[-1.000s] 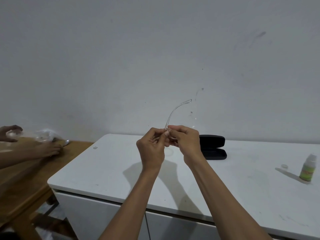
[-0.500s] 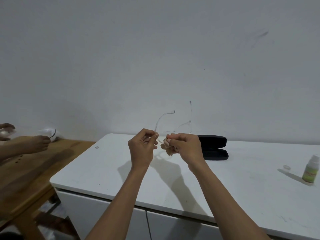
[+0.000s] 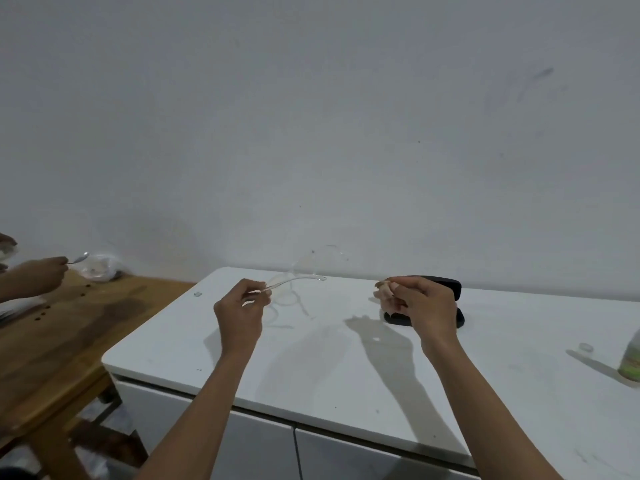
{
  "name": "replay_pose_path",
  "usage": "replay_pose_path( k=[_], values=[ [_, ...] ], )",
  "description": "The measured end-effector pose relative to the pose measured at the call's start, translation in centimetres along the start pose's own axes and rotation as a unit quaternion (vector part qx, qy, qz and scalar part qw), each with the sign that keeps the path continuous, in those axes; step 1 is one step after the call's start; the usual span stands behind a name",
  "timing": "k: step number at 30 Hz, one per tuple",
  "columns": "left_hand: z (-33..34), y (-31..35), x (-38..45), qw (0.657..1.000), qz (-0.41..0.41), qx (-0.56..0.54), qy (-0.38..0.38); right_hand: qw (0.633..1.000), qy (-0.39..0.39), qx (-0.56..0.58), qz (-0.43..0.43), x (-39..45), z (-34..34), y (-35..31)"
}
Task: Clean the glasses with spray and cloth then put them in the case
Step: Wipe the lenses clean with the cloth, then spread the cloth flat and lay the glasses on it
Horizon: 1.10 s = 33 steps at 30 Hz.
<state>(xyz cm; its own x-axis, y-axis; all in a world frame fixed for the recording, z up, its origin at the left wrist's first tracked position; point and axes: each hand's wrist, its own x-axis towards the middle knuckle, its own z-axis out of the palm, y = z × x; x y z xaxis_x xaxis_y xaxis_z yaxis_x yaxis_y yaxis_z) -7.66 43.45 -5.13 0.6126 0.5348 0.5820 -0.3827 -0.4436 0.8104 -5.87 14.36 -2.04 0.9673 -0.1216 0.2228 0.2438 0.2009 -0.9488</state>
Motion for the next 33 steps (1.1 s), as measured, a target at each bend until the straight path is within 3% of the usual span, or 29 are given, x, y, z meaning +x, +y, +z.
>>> replay_pose_path(
  k=[10, 25, 30, 33],
  values=[
    [-2.3, -4.3, -0.1, 0.992, 0.01, 0.107, -0.066, 0.997, -0.068, -0.021, 0.002, 0.1, -1.1, -0.6],
    [-3.8, -4.8, 0.2, 0.965, 0.021, 0.206, -0.159, 0.996, -0.07, -0.052, 0.023, -0.1, -1.4, -1.6],
    [-2.0, -2.4, 0.4, 0.958, 0.147, 0.224, -0.107, 0.995, -0.061, -0.07, 0.029, -0.4, -1.9, -3.2],
    [2.6, 2.2, 0.0, 0.965, 0.182, 0.14, -0.125, 0.994, -0.055, -0.084, 0.029, -0.4, -2.3, -4.3]
  ],
)
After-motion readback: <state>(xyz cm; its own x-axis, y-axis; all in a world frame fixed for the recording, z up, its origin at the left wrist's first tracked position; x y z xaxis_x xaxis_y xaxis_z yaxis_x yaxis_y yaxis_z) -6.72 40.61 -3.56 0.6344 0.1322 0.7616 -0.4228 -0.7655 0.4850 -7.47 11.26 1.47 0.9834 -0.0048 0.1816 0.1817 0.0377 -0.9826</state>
